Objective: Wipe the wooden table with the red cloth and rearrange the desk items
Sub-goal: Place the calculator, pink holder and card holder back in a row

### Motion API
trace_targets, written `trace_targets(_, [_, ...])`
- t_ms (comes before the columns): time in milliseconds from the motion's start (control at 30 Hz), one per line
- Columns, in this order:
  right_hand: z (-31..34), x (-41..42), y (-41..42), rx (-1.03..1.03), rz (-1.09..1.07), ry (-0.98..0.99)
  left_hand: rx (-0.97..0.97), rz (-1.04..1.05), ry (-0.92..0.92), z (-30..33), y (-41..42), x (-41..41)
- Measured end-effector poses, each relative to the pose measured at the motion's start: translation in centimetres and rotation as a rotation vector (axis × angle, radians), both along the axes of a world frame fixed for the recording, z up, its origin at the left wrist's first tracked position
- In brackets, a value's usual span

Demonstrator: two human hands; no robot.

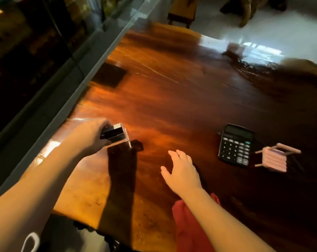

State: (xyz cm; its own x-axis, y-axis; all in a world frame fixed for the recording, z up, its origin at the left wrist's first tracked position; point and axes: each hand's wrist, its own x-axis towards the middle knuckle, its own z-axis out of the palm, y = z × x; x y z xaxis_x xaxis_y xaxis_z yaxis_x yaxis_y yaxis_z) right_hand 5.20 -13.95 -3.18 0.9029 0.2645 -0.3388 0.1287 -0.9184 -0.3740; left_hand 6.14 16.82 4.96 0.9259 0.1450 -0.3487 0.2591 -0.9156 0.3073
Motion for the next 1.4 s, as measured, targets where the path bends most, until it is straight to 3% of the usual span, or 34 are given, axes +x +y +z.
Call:
trace_targets(433, [0.5,-0.8,-11.1,0.030,-0.263,-0.034,-0.037,-0.392,-0.024,-0.9,-17.7,11.1])
trace_targets(700, [0.5,-2.1,-16.8,0.042,-0.374,-0.029,-0.007,-0.508,-0.007,-3.3,-25.7,14.4])
trace_targets(1167, [-0.5,-2.5,-19.6,0.076,-0.394,-0.023,0.034,-0.520,0.030,-5.4,-28.4,15.6])
trace_targets(1400, [0.0,-3.2,-19.1,0.085,-0.321,-0.017,-0.039,-0.405,-0.228,-3.7,-25.9,11.6])
